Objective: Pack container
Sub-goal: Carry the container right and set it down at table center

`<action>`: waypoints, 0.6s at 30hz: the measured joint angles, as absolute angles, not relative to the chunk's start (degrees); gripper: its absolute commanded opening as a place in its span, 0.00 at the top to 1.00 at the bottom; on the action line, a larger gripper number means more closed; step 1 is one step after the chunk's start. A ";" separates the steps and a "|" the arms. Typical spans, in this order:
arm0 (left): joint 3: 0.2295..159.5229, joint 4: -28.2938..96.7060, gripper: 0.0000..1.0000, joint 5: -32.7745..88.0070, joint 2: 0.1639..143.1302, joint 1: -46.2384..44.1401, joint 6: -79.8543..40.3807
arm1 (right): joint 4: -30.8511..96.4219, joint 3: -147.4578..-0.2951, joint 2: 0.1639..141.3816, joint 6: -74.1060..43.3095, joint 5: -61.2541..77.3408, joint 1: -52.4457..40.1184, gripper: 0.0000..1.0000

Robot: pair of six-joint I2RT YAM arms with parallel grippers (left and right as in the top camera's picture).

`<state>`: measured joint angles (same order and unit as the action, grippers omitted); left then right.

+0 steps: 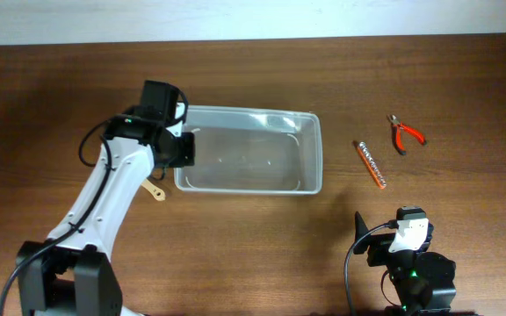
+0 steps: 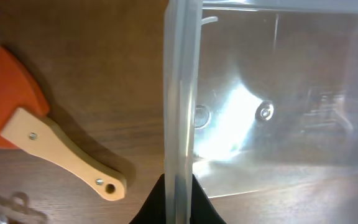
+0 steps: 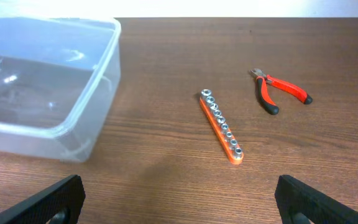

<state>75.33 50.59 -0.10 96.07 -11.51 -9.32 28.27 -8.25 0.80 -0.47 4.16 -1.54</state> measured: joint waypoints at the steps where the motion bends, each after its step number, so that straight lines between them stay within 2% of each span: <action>1: 74.63 50.22 0.98 -0.08 96.07 -12.03 -9.52 | 28.29 -8.25 0.80 -0.49 4.16 -1.54 0.01; 8: 70.94 46.39 0.98 -0.03 96.07 -15.88 -10.76 | 28.27 -8.25 0.80 -0.47 4.16 -1.54 0.01; 18: 65.71 41.98 0.98 -0.69 96.07 -16.12 -12.12 | 28.27 -8.25 0.80 -0.47 4.16 -1.54 0.02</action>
<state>65.71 41.98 -0.69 96.07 -16.12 -12.12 28.27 -8.25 0.80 -0.47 4.16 -1.54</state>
